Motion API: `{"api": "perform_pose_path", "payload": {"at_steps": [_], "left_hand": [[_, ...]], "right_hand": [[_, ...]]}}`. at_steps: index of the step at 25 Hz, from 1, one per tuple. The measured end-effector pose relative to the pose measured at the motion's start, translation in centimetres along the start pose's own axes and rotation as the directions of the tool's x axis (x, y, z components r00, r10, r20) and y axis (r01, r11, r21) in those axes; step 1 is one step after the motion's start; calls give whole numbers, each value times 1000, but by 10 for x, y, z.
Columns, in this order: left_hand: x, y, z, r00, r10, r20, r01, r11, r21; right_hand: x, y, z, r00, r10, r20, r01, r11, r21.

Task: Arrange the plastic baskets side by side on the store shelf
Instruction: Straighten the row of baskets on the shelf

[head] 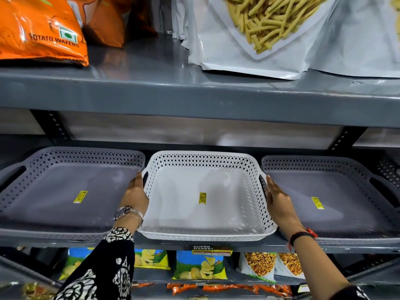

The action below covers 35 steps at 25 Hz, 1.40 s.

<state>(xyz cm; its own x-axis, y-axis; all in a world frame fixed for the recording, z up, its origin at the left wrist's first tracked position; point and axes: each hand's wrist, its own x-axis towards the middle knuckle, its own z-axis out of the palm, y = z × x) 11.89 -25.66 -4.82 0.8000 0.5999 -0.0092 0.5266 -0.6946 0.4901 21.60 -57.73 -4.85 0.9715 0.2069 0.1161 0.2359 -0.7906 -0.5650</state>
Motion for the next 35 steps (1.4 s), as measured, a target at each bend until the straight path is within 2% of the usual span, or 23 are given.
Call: {"api": "perform_pose_path", "payload": {"at_steps": [19,30,35], "left_hand": [[2,-1,0,998,47,-31,-50,996,-78],[9,-7,8,1000,14,-12,-14,1000,-27],[6,-1,3,999,-7,33,9,998,-61]], "right_hand": [[2,1,-1,999,29,44,-28,1000,-7],[1,0,-2,998,33,48,-33,999,-10],[0,-3,-3,998,44,49,-43,999,-12]]}}
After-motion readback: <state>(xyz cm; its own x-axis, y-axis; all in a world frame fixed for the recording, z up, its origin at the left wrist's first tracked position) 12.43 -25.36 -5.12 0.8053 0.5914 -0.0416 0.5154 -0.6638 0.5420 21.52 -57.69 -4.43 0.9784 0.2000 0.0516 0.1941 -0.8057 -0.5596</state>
